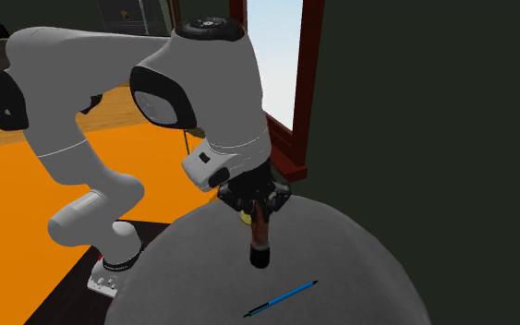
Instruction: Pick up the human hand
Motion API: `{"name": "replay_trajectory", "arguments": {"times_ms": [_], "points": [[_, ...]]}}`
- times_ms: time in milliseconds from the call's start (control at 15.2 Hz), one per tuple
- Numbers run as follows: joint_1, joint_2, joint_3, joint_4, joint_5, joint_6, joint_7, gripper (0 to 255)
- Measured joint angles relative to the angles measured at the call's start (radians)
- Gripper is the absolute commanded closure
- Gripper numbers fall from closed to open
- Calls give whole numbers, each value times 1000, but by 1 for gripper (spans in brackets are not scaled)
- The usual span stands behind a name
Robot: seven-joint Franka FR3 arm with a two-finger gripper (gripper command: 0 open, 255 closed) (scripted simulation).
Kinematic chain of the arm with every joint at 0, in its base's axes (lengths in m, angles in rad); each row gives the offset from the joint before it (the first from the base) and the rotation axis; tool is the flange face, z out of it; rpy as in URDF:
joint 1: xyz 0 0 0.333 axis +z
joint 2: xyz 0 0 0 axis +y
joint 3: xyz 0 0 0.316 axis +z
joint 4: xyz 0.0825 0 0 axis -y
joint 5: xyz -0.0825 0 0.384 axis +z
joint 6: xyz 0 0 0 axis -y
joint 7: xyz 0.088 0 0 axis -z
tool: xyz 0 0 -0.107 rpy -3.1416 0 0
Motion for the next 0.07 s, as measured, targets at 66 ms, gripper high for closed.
{"name": "replay_trajectory", "arguments": {"times_ms": [66], "points": [[0,1,0,9,0,-7,2,255]]}}
